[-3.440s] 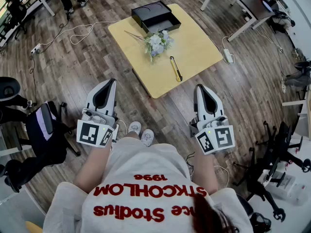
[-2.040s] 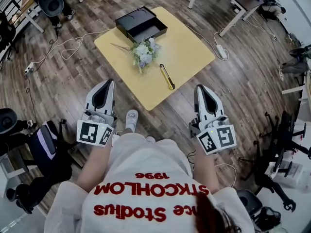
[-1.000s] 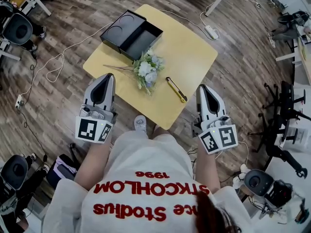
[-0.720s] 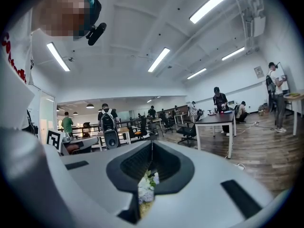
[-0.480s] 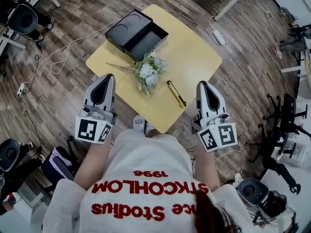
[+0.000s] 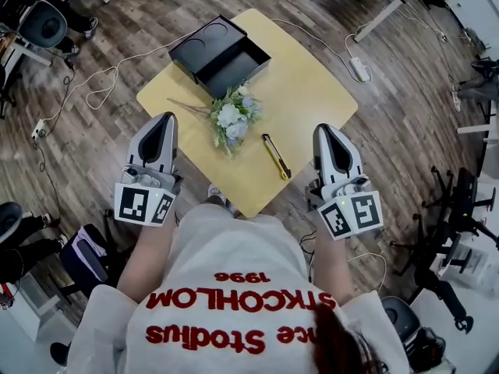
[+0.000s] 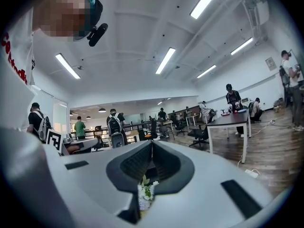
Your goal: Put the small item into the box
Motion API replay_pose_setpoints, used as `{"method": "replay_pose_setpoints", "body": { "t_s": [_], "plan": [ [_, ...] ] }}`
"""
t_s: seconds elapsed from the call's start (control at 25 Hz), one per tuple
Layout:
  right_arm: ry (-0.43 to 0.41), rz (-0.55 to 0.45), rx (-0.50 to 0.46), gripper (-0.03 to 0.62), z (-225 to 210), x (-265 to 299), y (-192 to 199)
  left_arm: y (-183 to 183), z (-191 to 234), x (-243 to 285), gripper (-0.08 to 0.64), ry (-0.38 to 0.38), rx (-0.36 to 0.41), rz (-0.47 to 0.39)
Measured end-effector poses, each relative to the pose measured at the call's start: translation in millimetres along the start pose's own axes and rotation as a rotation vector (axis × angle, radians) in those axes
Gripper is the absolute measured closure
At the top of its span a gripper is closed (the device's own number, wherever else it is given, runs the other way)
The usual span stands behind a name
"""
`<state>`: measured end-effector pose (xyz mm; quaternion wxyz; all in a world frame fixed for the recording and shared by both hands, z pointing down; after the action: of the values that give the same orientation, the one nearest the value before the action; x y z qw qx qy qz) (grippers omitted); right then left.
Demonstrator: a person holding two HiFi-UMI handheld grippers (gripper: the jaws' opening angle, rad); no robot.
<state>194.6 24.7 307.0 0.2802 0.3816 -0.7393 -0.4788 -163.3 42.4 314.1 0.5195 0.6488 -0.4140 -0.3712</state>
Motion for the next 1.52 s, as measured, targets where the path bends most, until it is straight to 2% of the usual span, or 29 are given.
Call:
{"method": "replay_pose_setpoints", "body": {
  "t_s": [0.2, 0.64, 1.0, 1.28, 1.36, 1.52],
  "plan": [
    [0.000, 0.013, 0.004, 0.586, -5.6, 0.0, 0.8, 1.7, -1.1, 0.1, 0.554, -0.006, 0.001, 0.015],
    [0.032, 0.016, 0.003, 0.586, -1.7, 19.4, -5.7, 2.5, 9.5, 30.1, 0.554, 0.059, -0.012, 0.004],
    [0.046, 0.040, -0.010, 0.586, -1.5, 42.1, -5.9, 9.4, 24.9, 51.2, 0.554, 0.075, -0.025, 0.002],
    [0.045, 0.164, 0.016, 0.580, -10.6, 53.1, 25.9, 38.0, 21.7, 55.6, 0.554, 0.071, -0.060, 0.055],
    [0.054, 0.212, 0.024, 0.532, -15.6, 56.5, 40.4, 47.1, 19.8, 56.8, 0.554, 0.075, -0.072, 0.069],
    [0.094, 0.323, 0.041, 0.484, -24.0, 58.7, 72.9, 65.5, 17.5, 55.7, 0.554, 0.090, -0.089, 0.101]
  ]
}}
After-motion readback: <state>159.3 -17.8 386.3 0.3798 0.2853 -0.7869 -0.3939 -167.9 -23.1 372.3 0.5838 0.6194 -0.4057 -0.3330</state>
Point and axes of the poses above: the fingertips, and each gripper's own axes: x forward along the fingers, z to its left, y out of its underside, the point moved 10 cm from there along -x, backward along the fingers, and after that the axes turned 10 degrees about x, right-handed, at the moved point
